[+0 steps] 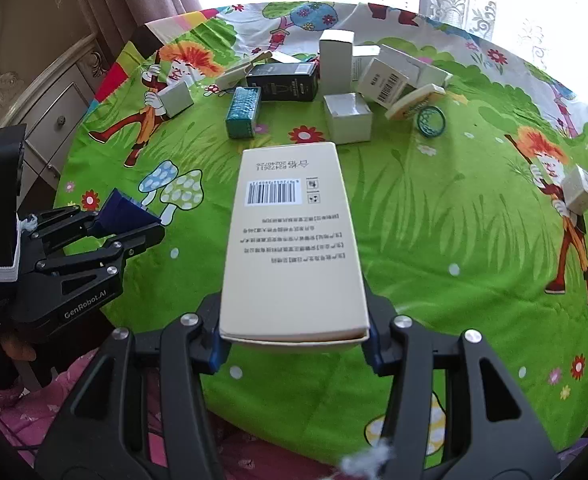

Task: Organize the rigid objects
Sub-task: 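Carry both boxes to the purple storage box and release them inside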

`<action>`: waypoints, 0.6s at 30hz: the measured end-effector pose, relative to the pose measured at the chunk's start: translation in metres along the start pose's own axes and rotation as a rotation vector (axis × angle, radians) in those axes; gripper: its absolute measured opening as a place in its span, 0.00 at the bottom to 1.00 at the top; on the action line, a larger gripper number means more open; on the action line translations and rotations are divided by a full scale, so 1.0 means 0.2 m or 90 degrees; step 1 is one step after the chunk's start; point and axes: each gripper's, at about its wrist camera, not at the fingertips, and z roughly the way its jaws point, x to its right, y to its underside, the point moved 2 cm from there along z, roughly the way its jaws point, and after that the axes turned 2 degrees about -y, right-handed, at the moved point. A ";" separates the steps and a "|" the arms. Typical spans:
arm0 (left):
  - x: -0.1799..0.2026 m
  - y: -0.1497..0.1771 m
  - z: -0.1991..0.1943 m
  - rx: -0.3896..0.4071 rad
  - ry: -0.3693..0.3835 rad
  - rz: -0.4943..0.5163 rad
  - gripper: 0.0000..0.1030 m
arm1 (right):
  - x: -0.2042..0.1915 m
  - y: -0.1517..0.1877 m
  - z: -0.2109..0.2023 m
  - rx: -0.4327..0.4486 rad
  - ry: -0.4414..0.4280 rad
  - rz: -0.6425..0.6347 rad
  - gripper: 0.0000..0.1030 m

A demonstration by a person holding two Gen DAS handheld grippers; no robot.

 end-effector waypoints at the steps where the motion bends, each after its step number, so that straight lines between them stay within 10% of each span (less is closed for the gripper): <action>1: 0.03 0.00 -0.01 -0.001 0.005 0.009 0.27 | 0.02 0.03 -0.03 0.001 0.003 0.005 0.54; 18: 0.83 -0.05 -0.18 0.034 0.138 0.270 0.27 | 0.39 0.62 -0.57 0.032 0.085 0.129 0.54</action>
